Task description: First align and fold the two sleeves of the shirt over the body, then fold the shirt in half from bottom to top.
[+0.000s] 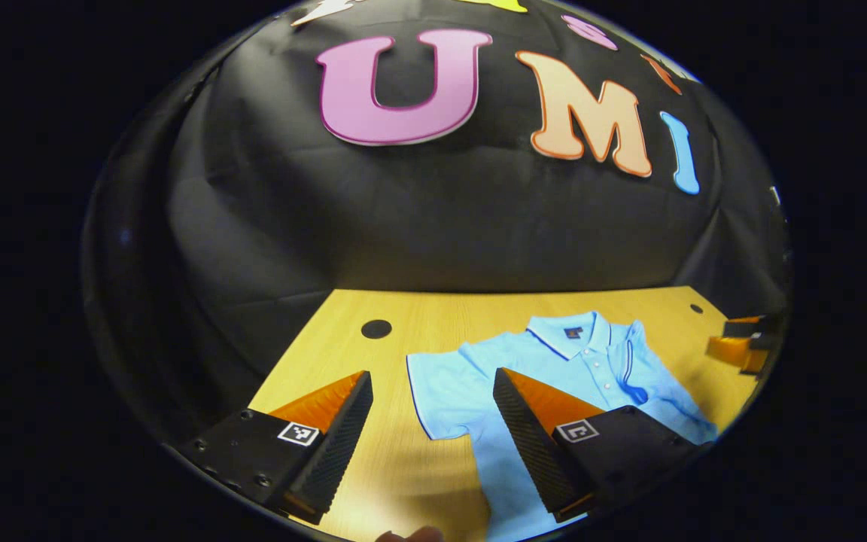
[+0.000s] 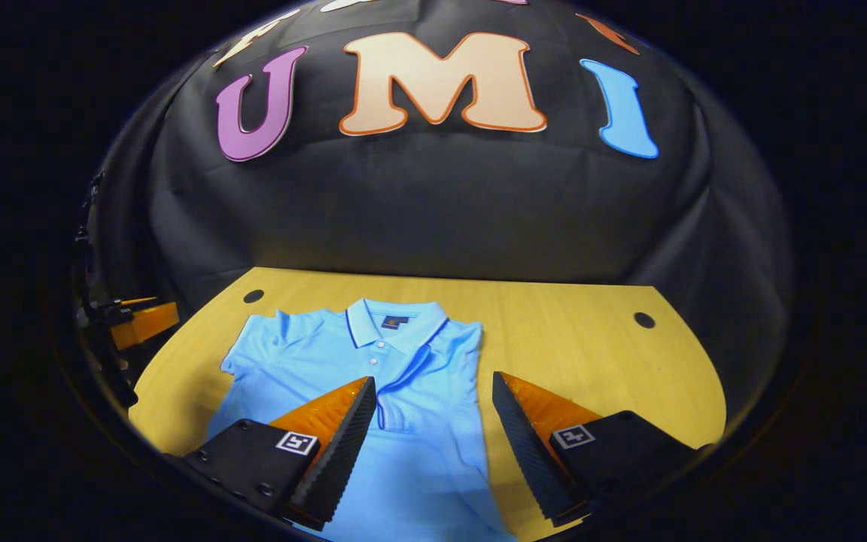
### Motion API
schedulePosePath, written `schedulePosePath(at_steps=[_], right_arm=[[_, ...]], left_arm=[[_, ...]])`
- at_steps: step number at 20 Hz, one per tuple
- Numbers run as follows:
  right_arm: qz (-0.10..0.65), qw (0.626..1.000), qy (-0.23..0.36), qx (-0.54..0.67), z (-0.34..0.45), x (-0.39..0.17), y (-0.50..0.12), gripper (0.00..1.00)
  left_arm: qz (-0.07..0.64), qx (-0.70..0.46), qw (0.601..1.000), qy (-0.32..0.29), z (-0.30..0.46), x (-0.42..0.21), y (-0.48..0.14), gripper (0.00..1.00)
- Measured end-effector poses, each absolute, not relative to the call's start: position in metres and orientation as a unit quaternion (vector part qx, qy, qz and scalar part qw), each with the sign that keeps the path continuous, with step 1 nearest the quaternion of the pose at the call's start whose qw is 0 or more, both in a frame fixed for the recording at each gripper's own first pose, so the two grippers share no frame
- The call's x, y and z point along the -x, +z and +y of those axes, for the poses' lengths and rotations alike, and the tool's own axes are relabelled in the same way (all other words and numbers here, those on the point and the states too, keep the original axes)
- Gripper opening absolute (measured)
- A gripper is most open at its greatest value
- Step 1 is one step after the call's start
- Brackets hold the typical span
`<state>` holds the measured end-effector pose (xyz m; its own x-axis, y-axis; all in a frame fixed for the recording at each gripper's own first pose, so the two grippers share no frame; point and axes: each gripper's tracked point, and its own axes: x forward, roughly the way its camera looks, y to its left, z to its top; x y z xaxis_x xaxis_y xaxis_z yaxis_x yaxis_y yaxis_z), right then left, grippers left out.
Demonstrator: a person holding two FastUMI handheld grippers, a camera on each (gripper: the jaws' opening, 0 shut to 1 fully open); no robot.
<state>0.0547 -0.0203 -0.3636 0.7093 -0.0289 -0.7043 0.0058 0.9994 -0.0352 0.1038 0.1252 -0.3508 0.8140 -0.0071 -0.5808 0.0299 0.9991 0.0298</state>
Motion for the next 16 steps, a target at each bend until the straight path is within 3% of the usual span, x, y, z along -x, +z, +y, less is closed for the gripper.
schedulePosePath(at_steps=[6, 16], right_arm=[[0.404, 0.912, -0.073, 0.014, -0.053, -0.009, -0.364, 0.96], [0.423, 0.903, -0.077, 0.017, -0.043, 0.005, -0.374, 0.98]], left_arm=[[0.358, -0.045, 0.931, -0.054, 0.121, -0.132, -0.429, 0.98], [0.413, -0.031, 0.907, -0.080, 0.112, -0.126, -0.477, 0.96]])
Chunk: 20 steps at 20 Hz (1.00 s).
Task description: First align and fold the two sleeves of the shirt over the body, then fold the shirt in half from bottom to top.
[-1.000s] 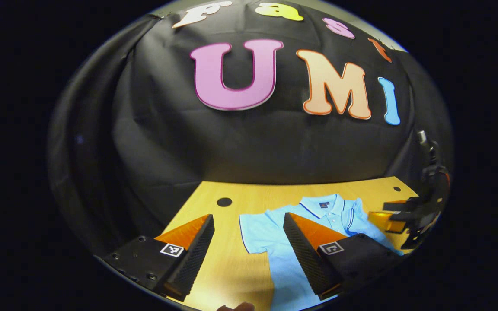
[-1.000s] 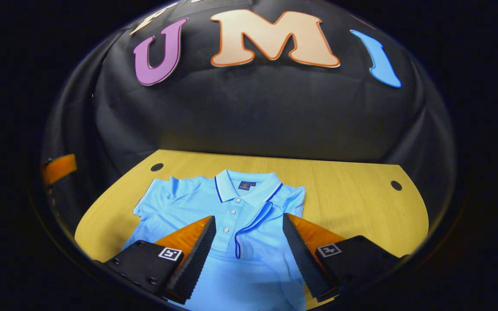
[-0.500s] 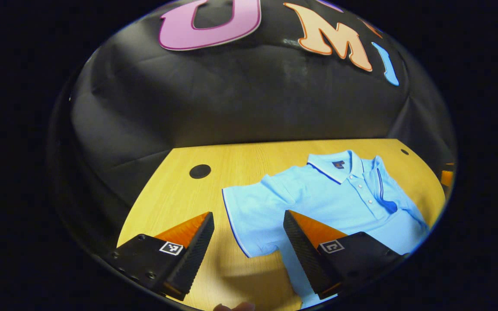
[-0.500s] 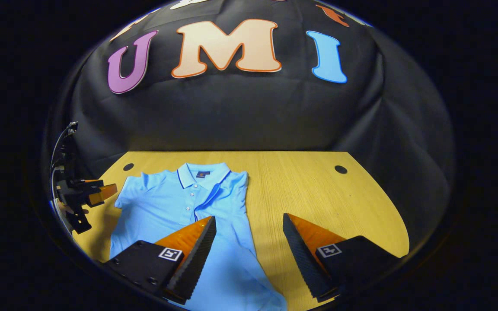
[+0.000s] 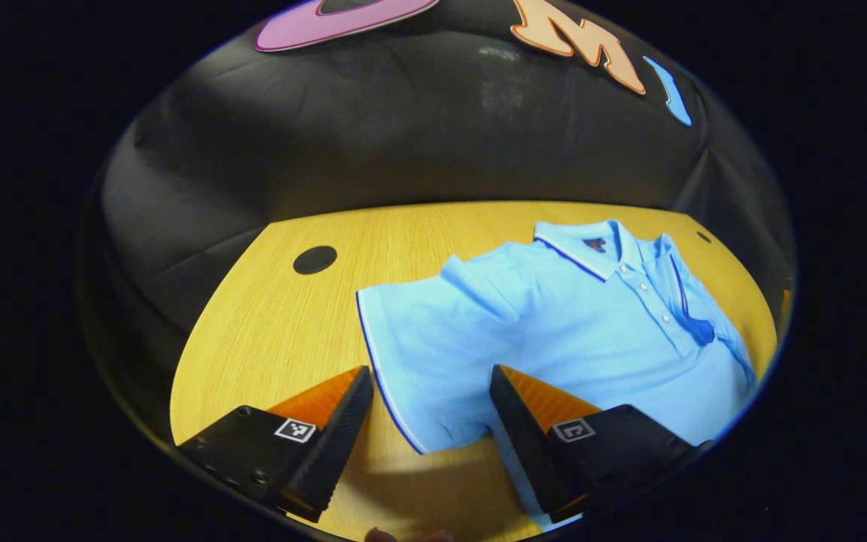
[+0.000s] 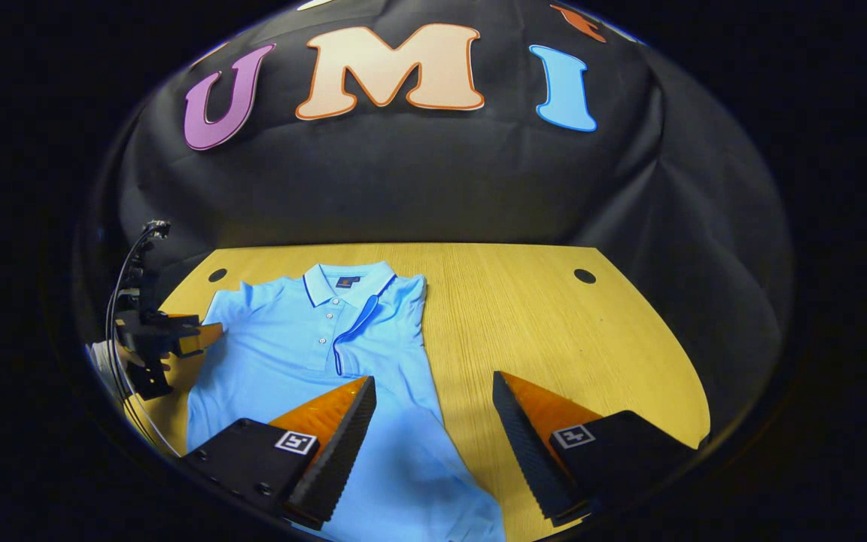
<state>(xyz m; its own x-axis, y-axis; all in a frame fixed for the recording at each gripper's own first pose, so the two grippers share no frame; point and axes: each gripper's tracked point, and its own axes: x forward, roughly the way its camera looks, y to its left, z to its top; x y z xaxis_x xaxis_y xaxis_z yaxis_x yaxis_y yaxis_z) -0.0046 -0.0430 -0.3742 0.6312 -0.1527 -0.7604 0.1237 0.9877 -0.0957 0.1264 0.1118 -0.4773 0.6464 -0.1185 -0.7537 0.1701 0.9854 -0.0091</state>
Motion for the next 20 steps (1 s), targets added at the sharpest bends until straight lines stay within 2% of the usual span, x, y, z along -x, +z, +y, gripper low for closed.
schedulePosePath(at_steps=[1, 3, 4, 5, 6, 7, 9, 10, 14, 20], right_arm=[[0.425, 0.902, -0.076, 0.017, -0.043, 0.005, -0.375, 0.98], [0.427, 0.901, -0.076, 0.019, -0.044, 0.006, -0.377, 0.98], [0.428, 0.900, -0.075, 0.020, -0.044, 0.006, -0.377, 0.96], [0.428, 0.901, -0.074, 0.020, -0.043, 0.006, -0.377, 0.96], [0.428, 0.901, -0.072, 0.021, -0.042, 0.006, -0.378, 0.96], [0.428, 0.901, -0.070, 0.023, -0.042, 0.006, -0.379, 0.98], [0.428, 0.901, -0.066, 0.022, -0.042, 0.008, -0.381, 0.98], [0.427, 0.902, -0.064, 0.019, -0.042, 0.008, -0.381, 0.98], [0.422, 0.905, -0.060, 0.015, -0.050, 0.014, -0.375, 0.96], [0.408, 0.910, -0.070, -0.010, -0.080, 0.019, -0.361, 0.98]], left_arm=[[0.408, -0.025, 0.909, -0.083, 0.111, -0.129, -0.477, 0.99], [0.405, -0.020, 0.910, -0.086, 0.107, -0.130, -0.477, 0.83], [0.403, -0.018, 0.911, -0.086, 0.104, -0.132, -0.477, 0.70], [0.404, -0.014, 0.910, -0.088, 0.100, -0.131, -0.479, 0.68], [0.403, -0.009, 0.910, -0.094, 0.096, -0.131, -0.477, 0.52], [0.401, 0.001, 0.910, -0.101, 0.089, -0.130, -0.476, 0.45], [0.398, 0.009, 0.913, -0.092, 0.088, -0.133, -0.477, 0.07], [0.404, 0.005, 0.911, -0.085, 0.090, -0.133, -0.476, 0.00], [0.386, -0.005, 0.920, -0.063, 0.074, -0.140, -0.453, 0.00], [0.346, -0.034, 0.931, -0.114, 0.003, -0.157, -0.413, 0.00]])
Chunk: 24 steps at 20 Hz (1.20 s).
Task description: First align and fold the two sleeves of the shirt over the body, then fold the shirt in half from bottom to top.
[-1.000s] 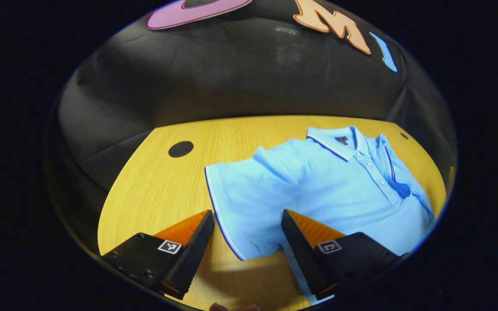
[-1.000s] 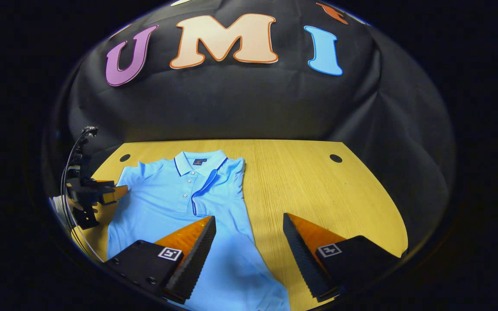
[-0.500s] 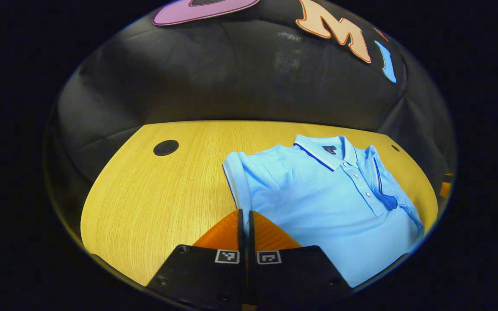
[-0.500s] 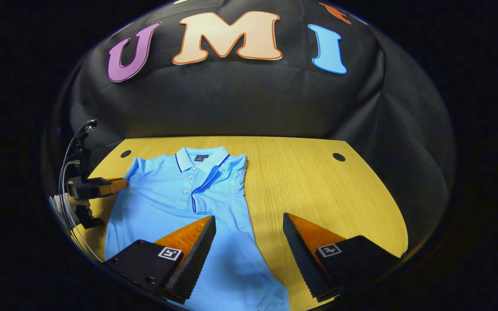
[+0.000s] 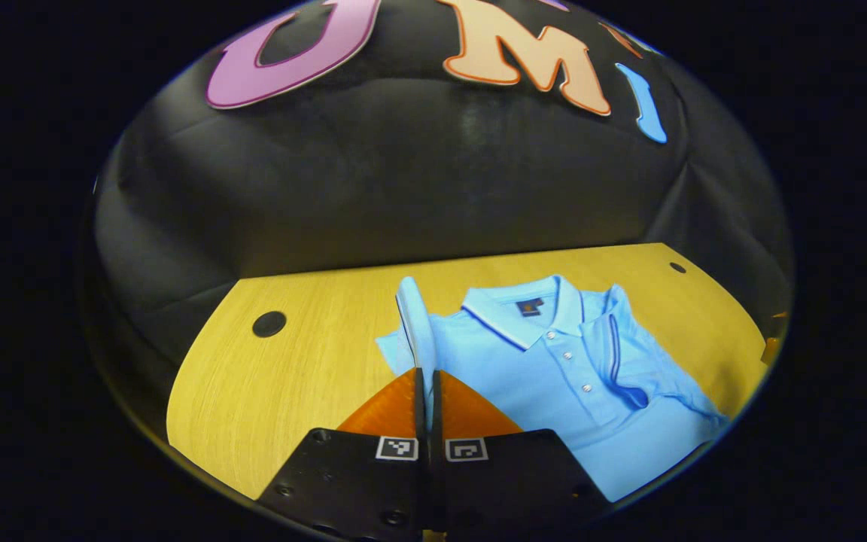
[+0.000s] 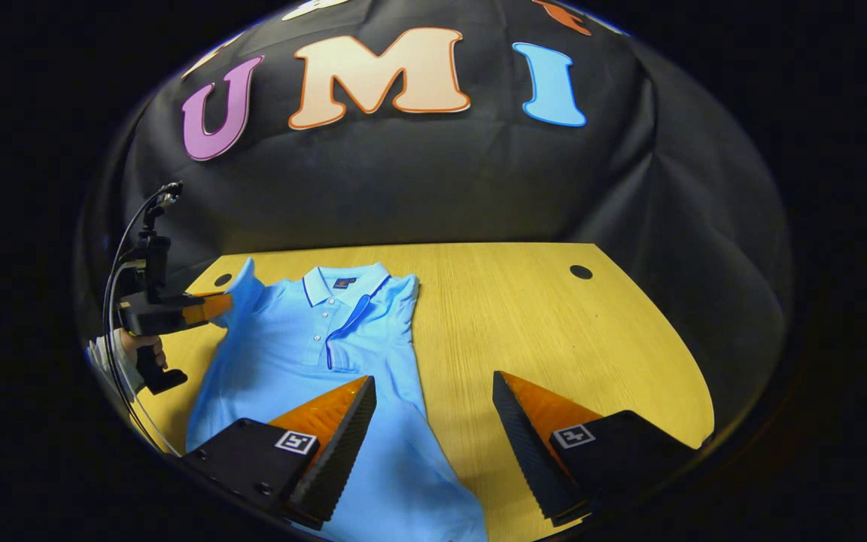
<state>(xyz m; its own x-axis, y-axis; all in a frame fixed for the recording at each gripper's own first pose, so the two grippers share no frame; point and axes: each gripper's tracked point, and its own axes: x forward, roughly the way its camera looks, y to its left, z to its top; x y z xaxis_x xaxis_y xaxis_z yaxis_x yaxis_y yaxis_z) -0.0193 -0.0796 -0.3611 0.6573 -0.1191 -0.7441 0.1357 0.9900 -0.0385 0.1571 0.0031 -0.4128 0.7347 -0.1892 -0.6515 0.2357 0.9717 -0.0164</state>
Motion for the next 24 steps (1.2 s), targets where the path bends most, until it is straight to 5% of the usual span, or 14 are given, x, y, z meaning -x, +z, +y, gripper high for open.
schedulePosePath(at_steps=[15, 17, 20, 24], right_arm=[[0.399, 0.913, -0.079, -0.018, -0.184, 0.044, -0.341, 0.96], [0.391, 0.918, -0.063, -0.031, -0.183, 0.039, -0.338, 0.97], [0.379, 0.924, -0.021, -0.051, -0.171, 0.028, -0.336, 0.97], [0.371, 0.925, 0.042, -0.068, -0.144, 0.029, -0.334, 0.95]], left_arm=[[0.407, -0.041, 0.910, -0.073, -0.073, -0.122, -0.474, 0.00], [0.390, -0.035, 0.917, -0.072, -0.076, -0.117, -0.460, 0.12], [0.351, -0.045, 0.933, -0.069, -0.069, -0.104, -0.410, 0.98], [0.313, -0.046, 0.948, -0.041, -0.040, -0.063, -0.344, 0.96]])
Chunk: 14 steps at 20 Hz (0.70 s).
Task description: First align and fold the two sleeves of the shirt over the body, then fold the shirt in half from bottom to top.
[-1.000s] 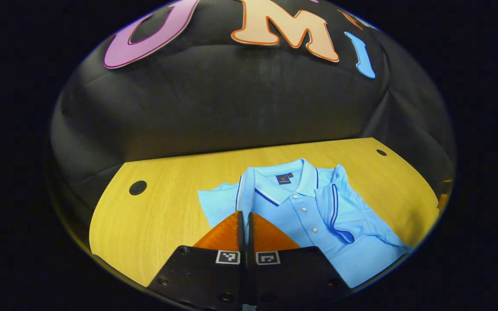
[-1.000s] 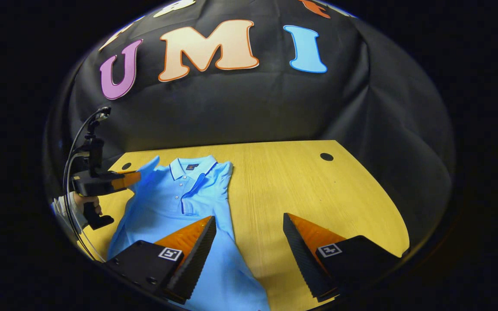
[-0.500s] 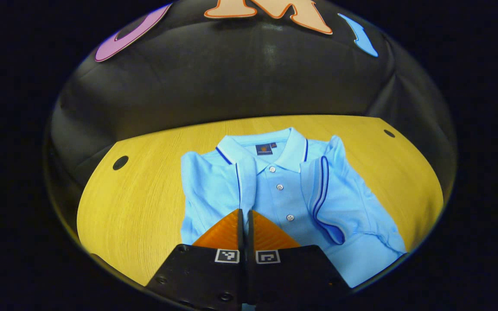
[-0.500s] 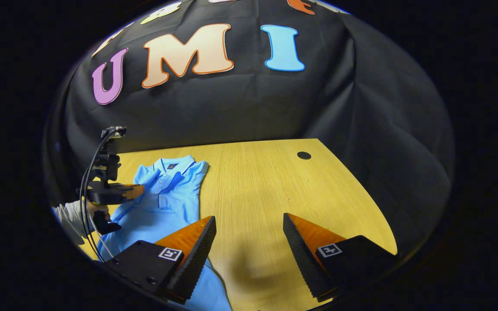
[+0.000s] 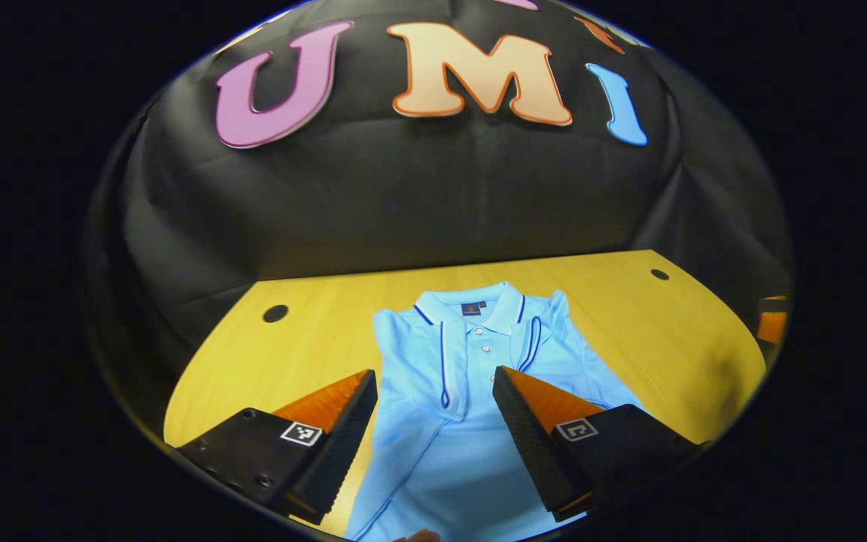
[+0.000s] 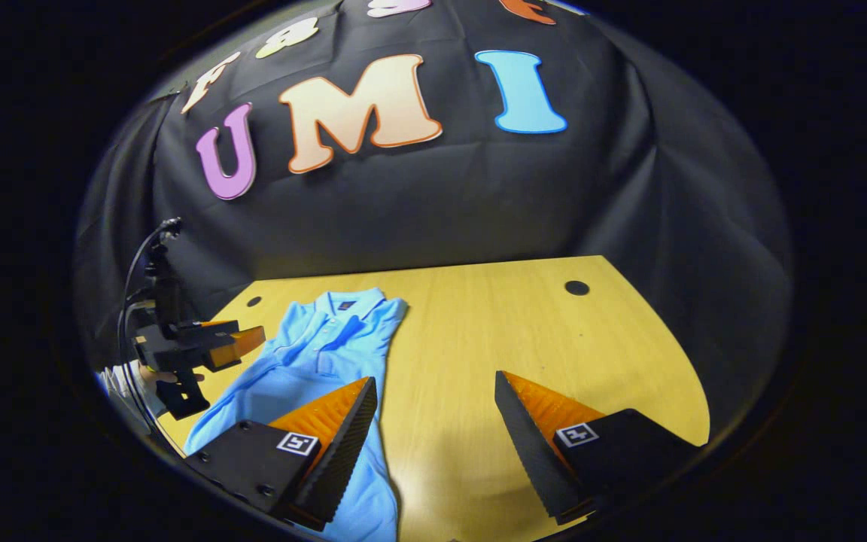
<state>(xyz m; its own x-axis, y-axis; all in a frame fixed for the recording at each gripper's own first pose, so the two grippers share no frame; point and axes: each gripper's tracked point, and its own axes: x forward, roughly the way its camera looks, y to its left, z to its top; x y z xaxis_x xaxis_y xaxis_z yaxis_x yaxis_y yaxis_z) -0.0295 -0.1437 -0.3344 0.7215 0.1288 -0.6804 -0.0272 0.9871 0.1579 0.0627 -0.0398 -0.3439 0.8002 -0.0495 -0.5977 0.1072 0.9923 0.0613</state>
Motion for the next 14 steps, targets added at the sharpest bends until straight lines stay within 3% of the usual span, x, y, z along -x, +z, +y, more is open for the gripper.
schedulePosePath(at_steps=[1, 2, 6, 7, 12, 14], right_arm=[[0.370, 0.925, 0.052, -0.069, -0.137, 0.032, -0.333, 0.99], [0.368, 0.925, 0.062, -0.069, -0.129, 0.037, -0.330, 0.95], [0.365, 0.924, 0.087, -0.075, -0.095, 0.072, -0.319, 0.99], [0.364, 0.925, 0.087, -0.068, -0.089, 0.084, -0.318, 0.95], [0.391, 0.917, 0.067, -0.049, -0.068, 0.158, -0.327, 0.98], [0.416, 0.906, 0.068, -0.036, -0.064, 0.193, -0.339, 0.94]], left_arm=[[0.309, -0.046, 0.950, -0.033, -0.030, -0.048, -0.331, 0.96], [0.305, -0.047, 0.951, -0.026, -0.020, -0.034, -0.321, 0.96], [0.318, -0.061, 0.946, -0.021, 0.016, 0.034, -0.306, 0.96], [0.322, -0.062, 0.944, -0.025, 0.023, 0.050, -0.307, 0.96], [0.364, -0.058, 0.928, -0.056, 0.048, 0.134, -0.326, 0.96], [0.383, -0.055, 0.920, -0.066, 0.054, 0.165, -0.338, 0.96]])
